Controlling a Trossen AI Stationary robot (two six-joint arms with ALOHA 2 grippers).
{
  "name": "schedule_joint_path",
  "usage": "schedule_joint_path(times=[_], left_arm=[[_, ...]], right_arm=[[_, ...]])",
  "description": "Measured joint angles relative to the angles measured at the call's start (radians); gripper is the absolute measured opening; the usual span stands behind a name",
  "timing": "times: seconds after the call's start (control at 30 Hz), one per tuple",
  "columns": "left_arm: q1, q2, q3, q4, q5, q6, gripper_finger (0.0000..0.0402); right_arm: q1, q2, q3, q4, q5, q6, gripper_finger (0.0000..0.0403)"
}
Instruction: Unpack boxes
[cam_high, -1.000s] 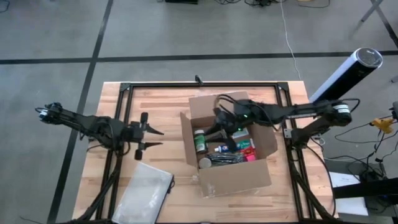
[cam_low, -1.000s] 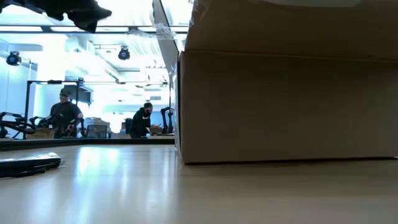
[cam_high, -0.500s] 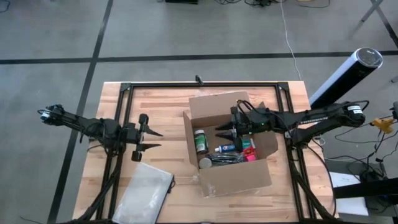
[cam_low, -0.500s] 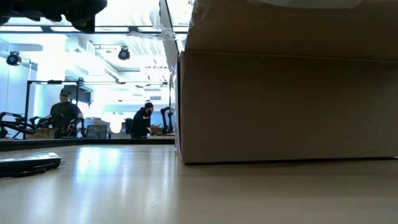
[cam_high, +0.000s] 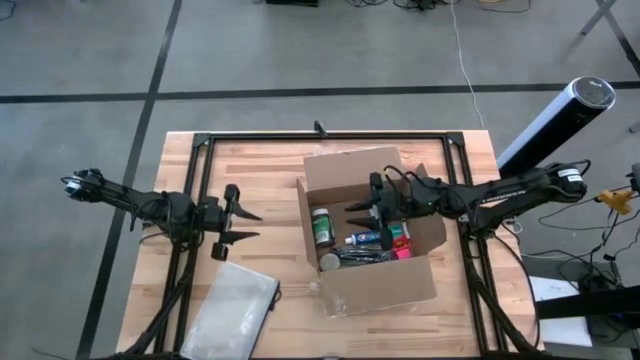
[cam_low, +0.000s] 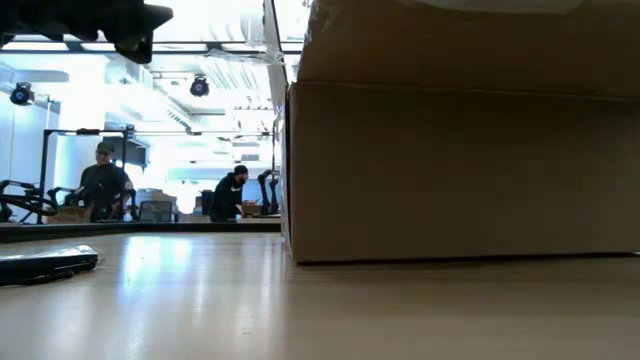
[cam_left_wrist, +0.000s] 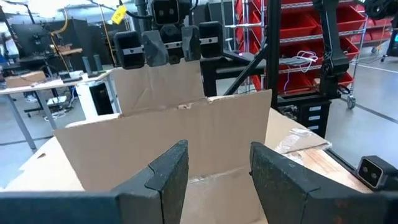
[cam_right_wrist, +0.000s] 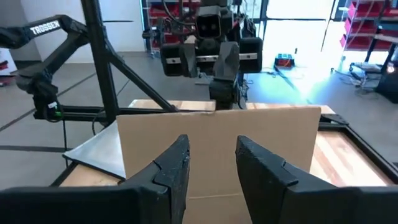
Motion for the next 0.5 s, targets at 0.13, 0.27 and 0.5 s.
schedule_joint_path(times=[0.13,0.27,0.5], left_arm=[[0.004,-0.004,0.0,0.027,-0.002,0.005,0.0155],[0.004,-0.011,0.001,0.038,-0.003,0.005,0.0155],[0.004,-0.014,0.001,-0.005,0.01,-0.116,0.0155]], right_arm=[[-0.005,-0.09,-0.04,-0.003,0.0,-0.028,0.0108],[-0.016,-0.218,-0.108,-0.001,0.0,-0.033,0.0116],[-0.02,-0.421,-0.218,0.0,0.002,-0.005,0.0124]])
